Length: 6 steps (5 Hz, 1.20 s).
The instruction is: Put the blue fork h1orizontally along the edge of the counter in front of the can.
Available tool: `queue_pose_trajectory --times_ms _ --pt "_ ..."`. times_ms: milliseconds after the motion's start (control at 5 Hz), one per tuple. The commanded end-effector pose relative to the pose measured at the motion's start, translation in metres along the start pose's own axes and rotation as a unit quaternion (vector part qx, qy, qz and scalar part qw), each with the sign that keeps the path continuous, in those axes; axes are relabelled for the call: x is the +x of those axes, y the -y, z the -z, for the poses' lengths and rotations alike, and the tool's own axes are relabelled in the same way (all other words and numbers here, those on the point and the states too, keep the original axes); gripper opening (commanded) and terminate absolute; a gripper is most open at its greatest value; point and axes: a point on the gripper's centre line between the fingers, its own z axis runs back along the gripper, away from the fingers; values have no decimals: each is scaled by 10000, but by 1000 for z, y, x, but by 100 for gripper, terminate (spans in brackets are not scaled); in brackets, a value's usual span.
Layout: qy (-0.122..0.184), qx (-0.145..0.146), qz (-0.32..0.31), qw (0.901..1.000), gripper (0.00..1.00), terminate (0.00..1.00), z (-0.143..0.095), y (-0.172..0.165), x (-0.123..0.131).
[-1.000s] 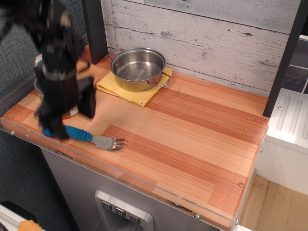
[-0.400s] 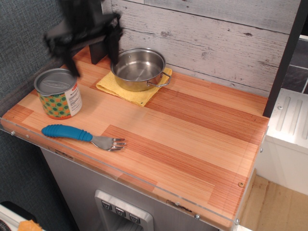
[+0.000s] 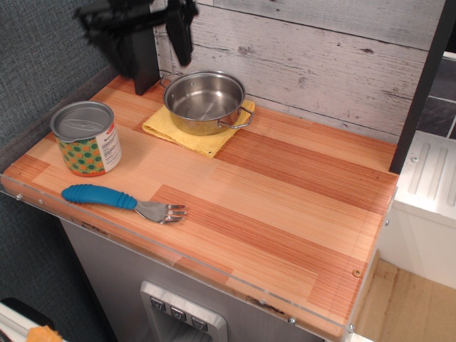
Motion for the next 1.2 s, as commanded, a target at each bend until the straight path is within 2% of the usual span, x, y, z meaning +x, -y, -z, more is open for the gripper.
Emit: queue_pose_trajectory --times_ms 0,400,600,800,1000 --pt "-430 117 987 9941 100 0 -39 -4 -44" --pt "-526 359 1088 9920 100 0 -38 4 -90" --pt "-105 199 811 9965 100 0 -31 15 -112" --pt "-105 199 811 9965 100 0 -31 15 -112" --pt "-105 199 811 9965 100 100 -31 15 -112"
